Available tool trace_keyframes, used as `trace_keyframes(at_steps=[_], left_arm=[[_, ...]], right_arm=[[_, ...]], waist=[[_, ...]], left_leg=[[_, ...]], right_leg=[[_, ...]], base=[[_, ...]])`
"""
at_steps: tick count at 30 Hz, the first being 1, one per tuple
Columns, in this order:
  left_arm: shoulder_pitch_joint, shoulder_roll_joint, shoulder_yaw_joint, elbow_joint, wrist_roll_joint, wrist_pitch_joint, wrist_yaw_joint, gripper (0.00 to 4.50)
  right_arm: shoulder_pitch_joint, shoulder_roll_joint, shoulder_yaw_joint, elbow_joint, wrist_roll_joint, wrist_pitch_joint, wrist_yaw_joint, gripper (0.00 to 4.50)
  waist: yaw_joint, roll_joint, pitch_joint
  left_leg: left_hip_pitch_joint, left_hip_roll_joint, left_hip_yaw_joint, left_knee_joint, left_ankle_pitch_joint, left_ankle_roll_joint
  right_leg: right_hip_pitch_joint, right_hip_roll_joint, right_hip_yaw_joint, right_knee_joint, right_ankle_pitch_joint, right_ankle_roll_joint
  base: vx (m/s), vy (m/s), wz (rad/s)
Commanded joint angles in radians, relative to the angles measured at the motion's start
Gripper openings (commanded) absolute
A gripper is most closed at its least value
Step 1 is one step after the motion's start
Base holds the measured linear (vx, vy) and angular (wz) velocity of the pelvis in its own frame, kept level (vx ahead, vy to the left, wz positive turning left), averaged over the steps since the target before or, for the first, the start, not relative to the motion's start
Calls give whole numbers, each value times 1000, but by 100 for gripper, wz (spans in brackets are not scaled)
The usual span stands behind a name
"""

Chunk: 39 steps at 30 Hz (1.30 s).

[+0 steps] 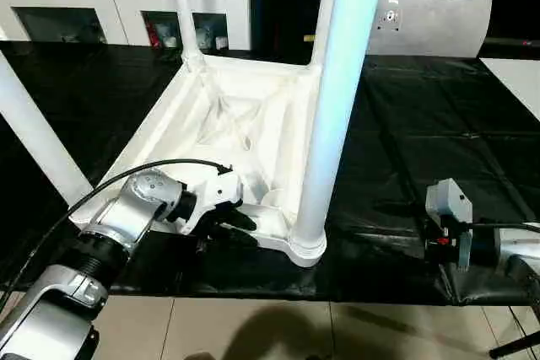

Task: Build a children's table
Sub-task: Rotate leg to tighten

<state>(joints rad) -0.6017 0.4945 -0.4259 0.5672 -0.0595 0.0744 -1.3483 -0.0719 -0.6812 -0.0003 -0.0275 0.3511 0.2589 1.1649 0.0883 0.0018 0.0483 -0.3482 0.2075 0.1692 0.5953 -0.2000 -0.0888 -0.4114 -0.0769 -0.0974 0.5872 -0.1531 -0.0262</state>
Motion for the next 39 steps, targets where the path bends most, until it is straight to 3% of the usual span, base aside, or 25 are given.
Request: trace_keyframes(at_steps=[1, 3, 6, 8, 10, 11, 12, 14, 16, 19, 23, 26, 32, 34, 39], left_arm=[[-31, -14, 3, 56, 35, -14, 35, 108], [-51, -24, -5, 107, 74, -36, 83, 88], [-64, -34, -9, 140, 104, -25, 134, 69], [-63, -55, 19, 141, 71, 10, 145, 47], [-63, -71, 40, 139, 47, 39, 156, 37], [-63, -96, 67, 141, 25, 68, 184, 34], [-63, -100, 71, 142, 24, 74, 192, 31], [-61, -116, 82, 145, 24, 84, 210, 22], [-50, -117, 73, 126, 24, 85, 197, 18], [-23, -115, 63, 72, 14, 109, 168, 7], [7, -115, 53, 33, 23, 42, 137, 7], [18, -109, 38, 24, 45, 29, 120, 7], [26, -99, 34, -9, 33, 6, 84, 7], [28, -97, 31, -16, 33, -2, 71, 0], [38, -85, 19, -42, 38, -13, 27, 0]], right_arm=[[-9, -8, 0, 8, -3, -15, 10, 450], [-23, -3, 7, 31, -10, -25, 11, 450], [-34, 4, 13, 40, -13, -28, 6, 450], [-39, 9, 15, 46, -16, -31, -1, 450], [-41, 13, 17, 49, -17, -34, -4, 450], [-45, 22, 23, 52, -21, -38, -12, 450], [-47, 25, 26, 52, -22, -38, -14, 450], [-56, 35, 35, 49, -20, -39, -21, 450], [-63, 42, 42, 47, -21, -37, -26, 450], [-75, 56, 53, 39, -24, -34, -34, 450], [-96, 80, 67, 52, -46, -44, -57, 450], [-128, 94, 70, 86, -55, -52, -75, 450], [-178, 98, 100, 126, -37, -42, -7, 450], [-196, 107, 105, 151, -31, -43, 14, 413], [-256, 125, 123, 255, -29, -60, 61, 390]], waist=[[0, -6, -56], [0, -1, -55], [-5, -4, -51], [-7, -8, -48], [-14, -9, -47], [-15, -11, -47], [-19, -10, -50], [-33, -6, -53], [-41, -6, -55], [-49, -7, -58], [-42, -8, -63], [-36, -10, -66], [-21, -5, -69], [-20, -3, -68], [-20, -7, -68]], left_leg=[[1, 10, 1, -68, -227, 68], [6, 10, -1, -67, -248, 63], [11, 7, -2, -66, -285, 57], [15, 2, -4, -65, -306, 53], [9, -1, -6, -66, -315, 52], [12, -1, -7, -65, -320, 51], [12, -2, -8, -64, -317, 55], [2, 6, -13, -73, -314, 67], [4, 6, -12, -71, -327, 71], [0, 14, -12, -75, -301, 78], [-2, 17, -5, -74, -220, 94], [-2, 17, 0, -71, -177, 101], [-6, 17, 1, -68, -143, 101], [-5, 19, 1, -68, -142, 103], [-2, 22, 1, -70, -159, 93]], right_leg=[[52, -57, 36, -104, -510, -65], [52, -60, 32, -108, -541, -59], [52, -59, 23, -121, -599, -38], [52, -60, 14, -131, -648, -7], [56, -58, 7, -135, -667, 11], [55, -58, 4, -137, -671, 14], [57, -60, 1, -138, -659, 11], [67, -59, -3, -131, -588, -12], [66, -65, -11, -134, -580, -16], [67, -71, 2, -121, -520, -57], [66, -71, 17, -101, -414, -115], [67, -71, 23, -91, -365, -137], [72, -71, 27, -76, -317, -153], [71, -70, 28, -75, -305, -159], [70, -72, 29, -72, -314, -175]], base=[[0, 0, 0], [0, 0, 0], [0, 0, 0], [0, 0, 0], [0, 0, 0], [0, 0, 0], [0, 0, 0], [0, 0, 0], [0, 0, 0], [0, 0, 0], [0, 0, 0], [0, 0, 0], [0, 0, 0], [0, 0, 0], [0, 0, 0]])
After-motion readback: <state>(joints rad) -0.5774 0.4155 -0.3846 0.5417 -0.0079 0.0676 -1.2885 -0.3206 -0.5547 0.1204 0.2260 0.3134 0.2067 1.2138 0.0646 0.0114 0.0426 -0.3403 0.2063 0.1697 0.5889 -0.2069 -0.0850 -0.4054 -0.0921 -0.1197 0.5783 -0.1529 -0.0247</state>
